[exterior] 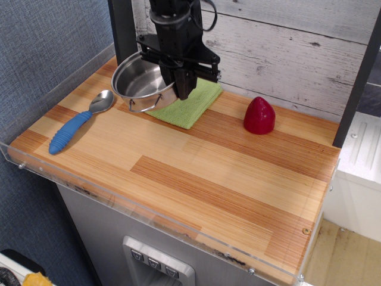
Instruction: Carrying the pan and placing it on the board on the table.
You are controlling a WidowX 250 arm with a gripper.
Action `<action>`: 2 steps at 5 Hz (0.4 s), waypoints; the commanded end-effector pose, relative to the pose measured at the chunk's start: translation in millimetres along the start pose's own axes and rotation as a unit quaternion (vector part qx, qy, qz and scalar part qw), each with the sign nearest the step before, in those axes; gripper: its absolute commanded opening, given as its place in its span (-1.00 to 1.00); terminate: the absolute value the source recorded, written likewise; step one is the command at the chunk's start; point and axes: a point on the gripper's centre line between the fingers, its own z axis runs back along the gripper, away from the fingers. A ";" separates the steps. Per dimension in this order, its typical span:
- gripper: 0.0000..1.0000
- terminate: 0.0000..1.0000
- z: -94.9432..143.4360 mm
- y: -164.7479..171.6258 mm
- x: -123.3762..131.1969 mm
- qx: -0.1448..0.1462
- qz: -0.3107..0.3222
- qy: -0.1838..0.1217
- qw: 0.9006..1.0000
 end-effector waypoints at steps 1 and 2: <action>-1.00 -1.00 -14.0 14.2 28.7 0.015 0.039 -0.042 0.998; -1.00 -1.00 -24.7 19.3 34.0 0.015 0.069 -0.055 0.996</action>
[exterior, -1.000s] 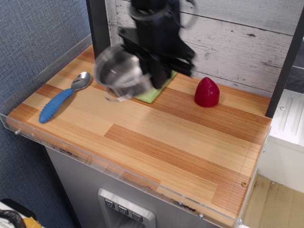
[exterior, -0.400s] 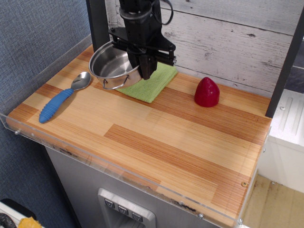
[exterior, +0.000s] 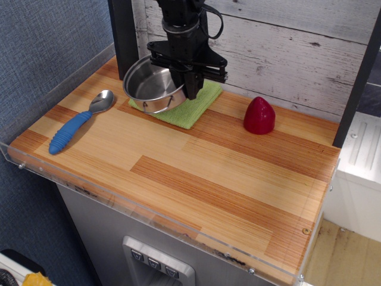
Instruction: Carrying the pan and placing it on the board on the table.
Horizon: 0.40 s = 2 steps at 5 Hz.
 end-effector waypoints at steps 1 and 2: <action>-1.00 -1.00 -8.2 13.0 18.2 0.007 0.043 -0.036 0.998; -1.00 -1.00 -13.0 15.0 21.6 0.010 0.047 -0.038 0.998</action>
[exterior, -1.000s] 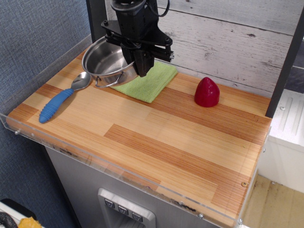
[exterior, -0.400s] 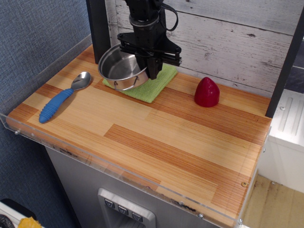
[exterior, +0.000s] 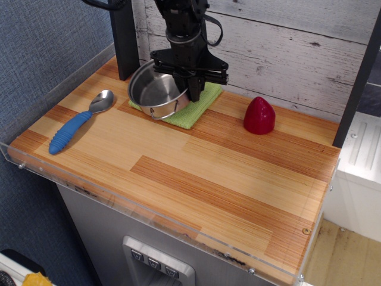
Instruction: Carrying the pan and placing it on the board on the table.
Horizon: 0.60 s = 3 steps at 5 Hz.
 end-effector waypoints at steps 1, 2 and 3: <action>-1.00 -1.00 9.7 10.9 17.2 0.002 0.009 -0.035 0.999; 1.00 -1.00 11.7 9.9 15.7 -0.004 0.010 -0.036 0.999; 1.00 -1.00 32.2 8.3 14.8 -0.016 0.019 -0.058 0.998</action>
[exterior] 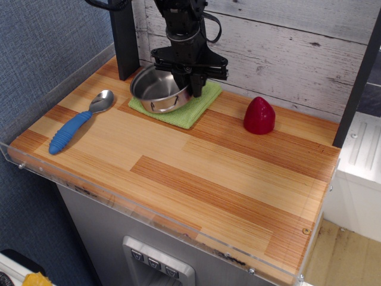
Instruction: Carrying the pan and placing it on the board on the table.
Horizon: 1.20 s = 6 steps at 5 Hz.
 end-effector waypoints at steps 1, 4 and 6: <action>1.00 -1.00 62.0 8.1 7.6 -0.025 0.017 -0.074 0.997; 1.00 -1.00 145.4 -24.7 -63.4 -0.073 -0.077 -0.004 0.994; 1.00 -1.00 134.0 -30.0 -88.3 -0.063 -0.127 0.047 0.989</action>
